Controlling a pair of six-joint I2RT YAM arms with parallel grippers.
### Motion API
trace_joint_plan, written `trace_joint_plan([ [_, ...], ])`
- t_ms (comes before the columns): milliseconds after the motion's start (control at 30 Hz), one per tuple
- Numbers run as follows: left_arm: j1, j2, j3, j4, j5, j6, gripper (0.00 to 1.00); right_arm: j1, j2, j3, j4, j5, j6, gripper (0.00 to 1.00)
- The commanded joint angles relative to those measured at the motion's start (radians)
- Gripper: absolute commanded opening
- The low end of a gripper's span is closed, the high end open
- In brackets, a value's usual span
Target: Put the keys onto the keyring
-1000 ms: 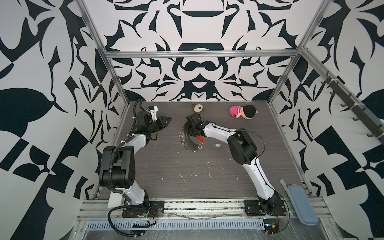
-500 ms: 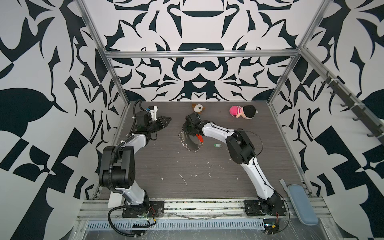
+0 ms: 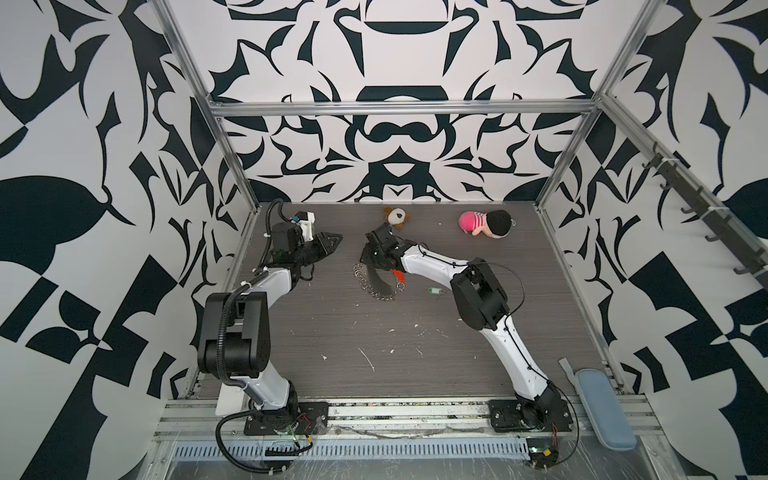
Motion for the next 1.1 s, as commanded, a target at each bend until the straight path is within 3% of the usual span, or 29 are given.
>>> trace_joint_plan([
  [0, 0.005, -0.018, -0.004, 0.006, 0.010, 0.007, 0.33, 0.006, -0.038, 0.031, 0.064, -0.037, -0.137, 0.00],
  [267, 0.006, -0.024, 0.010, 0.002, 0.019, 0.013, 0.34, -0.017, -0.138, -0.032, 0.193, -0.201, -0.412, 0.00],
  [400, 0.007, -0.042, 0.052, -0.072, 0.026, 0.065, 0.36, -0.082, -0.209, -0.130, 0.346, -0.433, -0.395, 0.00],
  [533, 0.007, -0.075, 0.068, -0.057, 0.013, 0.086, 0.36, -0.135, -0.255, -0.131, 0.370, -0.598, -0.401, 0.00],
  [667, 0.007, -0.116, 0.035, 0.087, -0.008, 0.090, 0.36, -0.162, -0.318, -0.132, 0.341, -0.667, -0.470, 0.00],
  [933, 0.005, -0.046, 0.092, 0.381, 0.142, 0.014, 0.37, -0.211, -0.404, -0.151, 0.379, -0.789, -0.617, 0.00],
  [1067, 0.005, -0.018, 0.148, 0.370, 0.144, 0.033, 0.37, -0.221, -0.411, -0.119, 0.345, -0.806, -0.693, 0.00],
])
